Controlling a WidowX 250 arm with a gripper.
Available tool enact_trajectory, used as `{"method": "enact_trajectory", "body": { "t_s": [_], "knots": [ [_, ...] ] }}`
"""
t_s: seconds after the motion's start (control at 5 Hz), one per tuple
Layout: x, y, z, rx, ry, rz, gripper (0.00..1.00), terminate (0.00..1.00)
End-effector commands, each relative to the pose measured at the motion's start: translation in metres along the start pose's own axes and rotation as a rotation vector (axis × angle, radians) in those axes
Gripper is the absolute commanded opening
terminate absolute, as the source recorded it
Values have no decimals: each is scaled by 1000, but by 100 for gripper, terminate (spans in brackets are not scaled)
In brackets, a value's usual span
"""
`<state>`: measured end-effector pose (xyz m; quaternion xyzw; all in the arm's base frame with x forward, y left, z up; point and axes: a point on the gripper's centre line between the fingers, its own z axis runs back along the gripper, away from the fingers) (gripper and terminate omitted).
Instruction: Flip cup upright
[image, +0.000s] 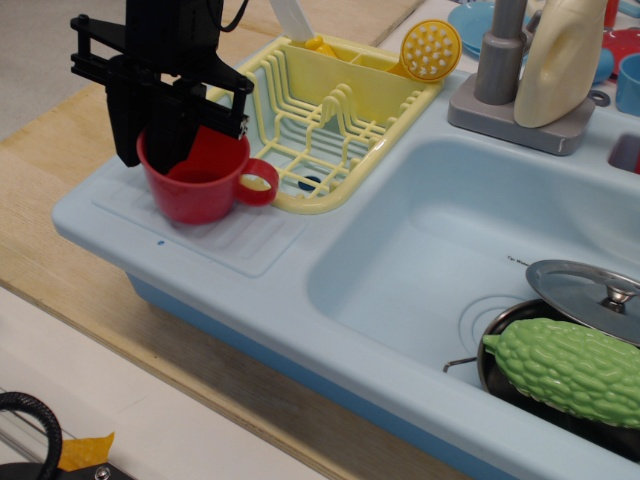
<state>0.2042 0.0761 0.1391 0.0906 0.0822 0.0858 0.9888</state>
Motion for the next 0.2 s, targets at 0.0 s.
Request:
{"method": "enact_trajectory", "body": {
  "t_s": [0.0],
  "knots": [
    [3,4,8,-2,-31,16,100,100]
  ]
}}
